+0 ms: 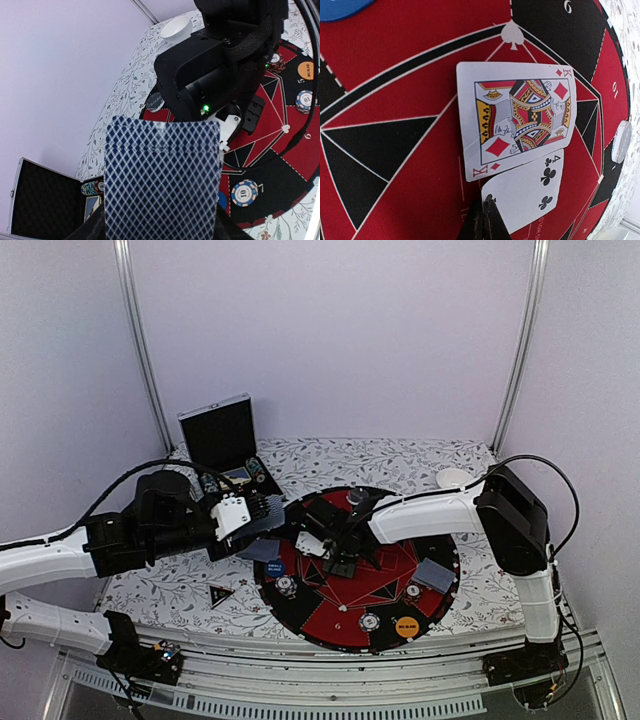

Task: Distribute texas hold em gaming equipment
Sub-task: Flop the poker card in the community card area.

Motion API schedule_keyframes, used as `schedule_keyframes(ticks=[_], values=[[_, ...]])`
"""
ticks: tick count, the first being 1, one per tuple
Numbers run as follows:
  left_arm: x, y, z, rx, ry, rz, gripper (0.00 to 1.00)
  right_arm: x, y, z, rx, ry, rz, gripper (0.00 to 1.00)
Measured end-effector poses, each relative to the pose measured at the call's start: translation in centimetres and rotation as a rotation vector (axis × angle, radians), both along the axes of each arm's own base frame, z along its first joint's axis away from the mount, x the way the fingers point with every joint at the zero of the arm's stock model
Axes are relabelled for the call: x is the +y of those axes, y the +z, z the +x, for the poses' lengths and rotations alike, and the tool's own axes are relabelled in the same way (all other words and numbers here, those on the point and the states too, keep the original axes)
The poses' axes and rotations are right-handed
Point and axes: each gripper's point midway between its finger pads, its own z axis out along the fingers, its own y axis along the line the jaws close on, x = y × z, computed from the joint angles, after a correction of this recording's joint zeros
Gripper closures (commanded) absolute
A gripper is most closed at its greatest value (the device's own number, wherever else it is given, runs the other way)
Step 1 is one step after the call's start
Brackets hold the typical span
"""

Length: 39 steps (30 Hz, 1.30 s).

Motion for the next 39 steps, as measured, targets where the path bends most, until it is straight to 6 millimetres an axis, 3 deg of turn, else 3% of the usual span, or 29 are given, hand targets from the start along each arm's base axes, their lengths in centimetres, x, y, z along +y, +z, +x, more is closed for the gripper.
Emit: schedule_keyframes(ticks=[4, 11, 18, 24, 26, 29, 33, 39], values=[[0.0, 0.0, 0.0, -0.001, 0.001, -0.001, 0.47, 0.0, 0.0, 0.0, 0.002, -0.001, 0.002, 0.97], [0.0, 0.1, 0.0, -0.003, 0.001, -0.002, 0.46, 0.1, 0.2, 0.2, -0.01, -0.01, 0.011, 0.62], [0.0, 0.1, 0.0, -0.004, 0.001, -0.005, 0.47, 0.6, 0.7, 0.0, -0.008, -0.008, 0.033, 0.55], [0.0, 0.2, 0.0, -0.005, 0.001, -0.005, 0.47, 1.4, 1.4, -2.8, 0.041, 0.039, 0.069, 0.48], [0.0, 0.2, 0.1, -0.005, 0.001, -0.006, 0.47, 1.1, 2.2, -3.9, 0.053, 0.053, 0.092, 0.4], [0.0, 0.2, 0.0, -0.005, 0.0, -0.006, 0.46, 0.1, 5.1, -5.5, 0.055, 0.061, 0.168, 0.27], [0.0, 0.2, 0.0, -0.005, 0.0, -0.006, 0.47, -0.4, 11.4, -6.2, 0.005, 0.059, 0.357, 0.0], [-0.1, 0.2, 0.0, -0.003, -0.005, -0.008, 0.46, 0.6, 22.3, -6.6, -0.007, 0.071, 0.769, 0.01]])
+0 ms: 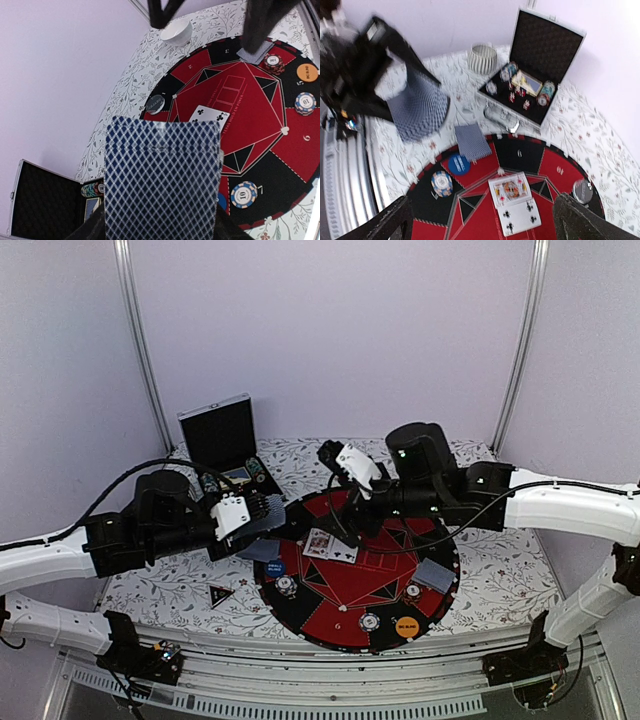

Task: Distribute texas hold em gaming equipment
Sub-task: Flop the poker card in the community card area, then pick up the poker card from the face-down deck piles.

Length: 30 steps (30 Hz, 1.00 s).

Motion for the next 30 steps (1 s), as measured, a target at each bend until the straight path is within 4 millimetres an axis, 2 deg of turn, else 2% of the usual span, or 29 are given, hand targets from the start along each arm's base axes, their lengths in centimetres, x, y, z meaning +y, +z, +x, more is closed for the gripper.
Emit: schedule_keyframes(ticks=[2, 4, 8, 11, 16, 21, 24, 28, 30], values=[[-0.1, 0.1, -0.1, 0.001, -0.007, -0.003, 0.47, 0.7, 3.4, -0.4, 0.012, 0.029, 0.147, 0.01], [-0.1, 0.2, -0.2, 0.001, -0.014, -0.008, 0.47, 1.6, 5.8, -0.8, 0.038, 0.056, 0.264, 0.01], [-0.1, 0.4, -0.3, -0.003, -0.02, -0.014, 0.47, 4.4, 7.1, -0.3, 0.14, 0.06, 0.371, 0.01], [-0.1, 0.4, -0.4, -0.003, -0.02, -0.014, 0.47, 6.6, 5.6, 0.4, 0.227, 0.048, 0.38, 0.01], [-0.1, 0.4, -0.4, -0.004, -0.021, -0.014, 0.47, 8.8, 2.1, 0.8, 0.342, 0.042, 0.343, 0.01], [-0.1, 0.4, -0.4, -0.004, -0.021, -0.015, 0.47, 10.8, 0.8, 1.4, 0.401, 0.046, 0.332, 0.01], [-0.1, 0.4, -0.4, -0.004, -0.021, -0.015, 0.47, 10.9, 0.1, 1.9, 0.427, 0.028, 0.327, 0.0], [0.0, 0.4, -0.3, -0.004, -0.016, -0.011, 0.47, 9.9, -1.0, 3.3, 0.454, -0.039, 0.303, 0.0], [0.0, 0.3, -0.2, -0.004, -0.011, -0.008, 0.47, 9.7, -1.2, 3.4, 0.46, -0.051, 0.299, 0.0]])
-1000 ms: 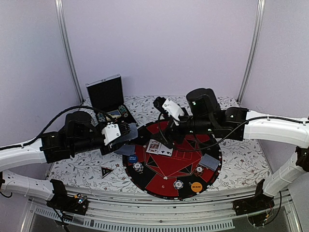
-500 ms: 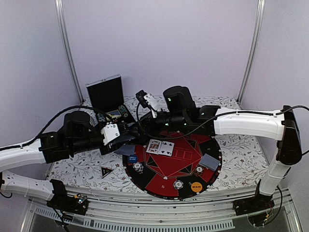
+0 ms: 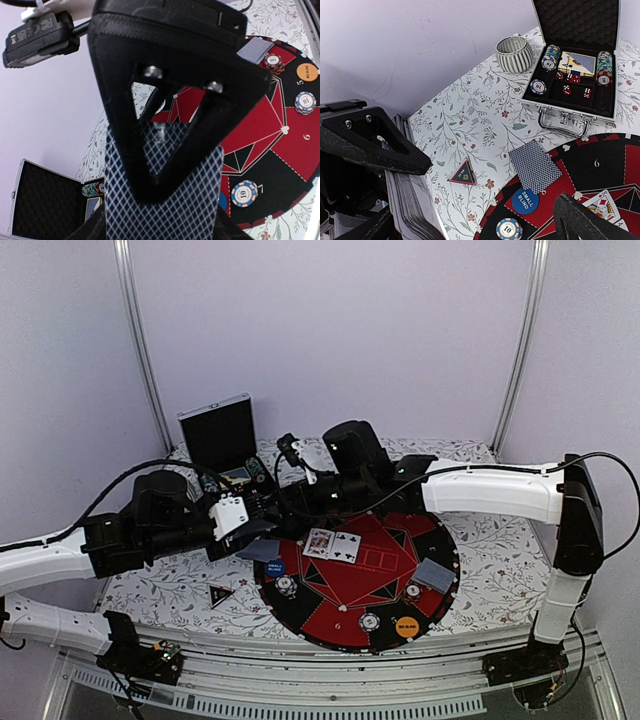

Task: Distribute texas hold em gaming equipment
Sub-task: Pick up the poker card from the face-down deck piles.

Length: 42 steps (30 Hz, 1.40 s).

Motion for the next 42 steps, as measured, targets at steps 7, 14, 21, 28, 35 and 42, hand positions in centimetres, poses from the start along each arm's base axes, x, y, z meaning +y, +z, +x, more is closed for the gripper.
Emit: schedule_keyframes(ticks=[7, 14, 21, 28, 35, 42], values=[[0.1, -0.6, -0.1, 0.01, -0.002, 0.013, 0.47, -0.9, -0.5, -0.3, 0.013, -0.015, -0.031, 0.01], [0.1, -0.6, -0.2, 0.011, -0.005, 0.012, 0.47, -1.9, -0.2, -0.4, 0.009, -0.026, -0.059, 0.01], [0.1, -0.6, -0.2, 0.011, -0.006, 0.012, 0.47, -2.3, 0.0, -0.6, 0.011, -0.011, -0.074, 0.06], [0.0, -0.6, -0.2, 0.01, -0.006, 0.01, 0.47, -2.1, 0.4, -1.6, 0.032, 0.056, -0.065, 0.19], [0.0, -0.6, -0.2, 0.009, -0.006, 0.01, 0.47, -1.9, 0.6, -2.3, 0.049, 0.092, -0.055, 0.46], [0.0, -0.5, -0.1, 0.008, -0.005, 0.009, 0.47, -2.1, 1.5, -2.8, 0.052, 0.109, -0.04, 0.7]])
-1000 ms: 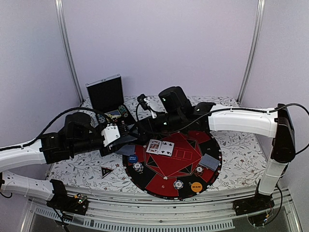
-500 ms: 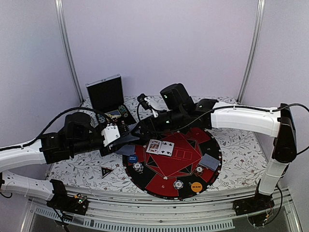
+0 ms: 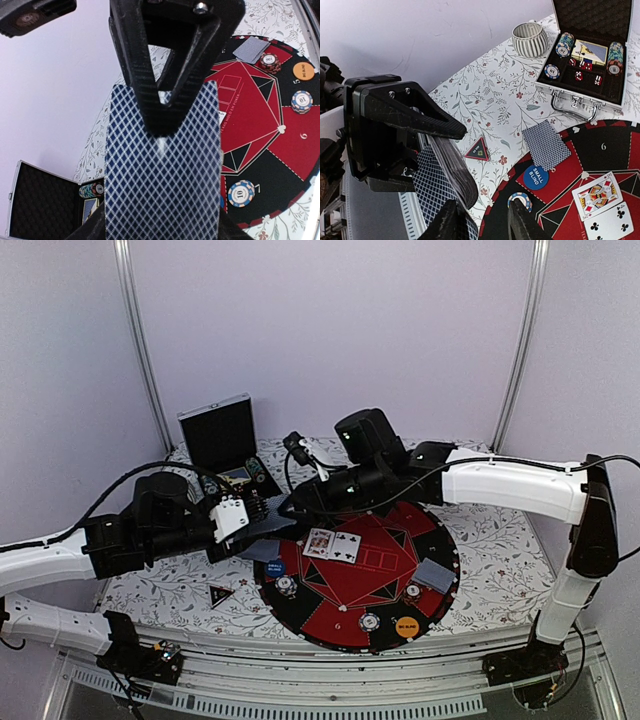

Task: Distribute texas hold em gaming equipment
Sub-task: Pick up the poker card from the face-down deck piles.

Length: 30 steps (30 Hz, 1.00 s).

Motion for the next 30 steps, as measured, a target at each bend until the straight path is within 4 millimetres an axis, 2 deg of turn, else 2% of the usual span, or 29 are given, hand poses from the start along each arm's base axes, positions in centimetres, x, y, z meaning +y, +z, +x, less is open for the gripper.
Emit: schedule_keyframes(ticks=[5, 10, 22, 26, 30], values=[[0.0, 0.1, 0.0, -0.001, 0.0, -0.002, 0.47, -0.2, 0.6, -0.2, -0.001, 0.004, 0.007, 0.8], [0.0, 0.1, 0.0, -0.001, 0.0, -0.002, 0.47, -0.5, 1.0, -0.4, 0.0, 0.002, 0.005, 0.97], [-0.1, 0.0, 0.1, -0.001, 0.0, -0.001, 0.47, -1.8, 2.3, -1.0, -0.006, -0.004, -0.005, 0.98], [-0.1, -0.1, 0.1, 0.001, 0.0, 0.002, 0.47, -3.0, 4.4, -1.1, -0.039, -0.017, 0.015, 0.98], [-0.1, -0.1, 0.1, 0.001, 0.0, 0.002, 0.47, -5.7, 8.4, -0.4, -0.107, -0.071, 0.076, 0.98]])
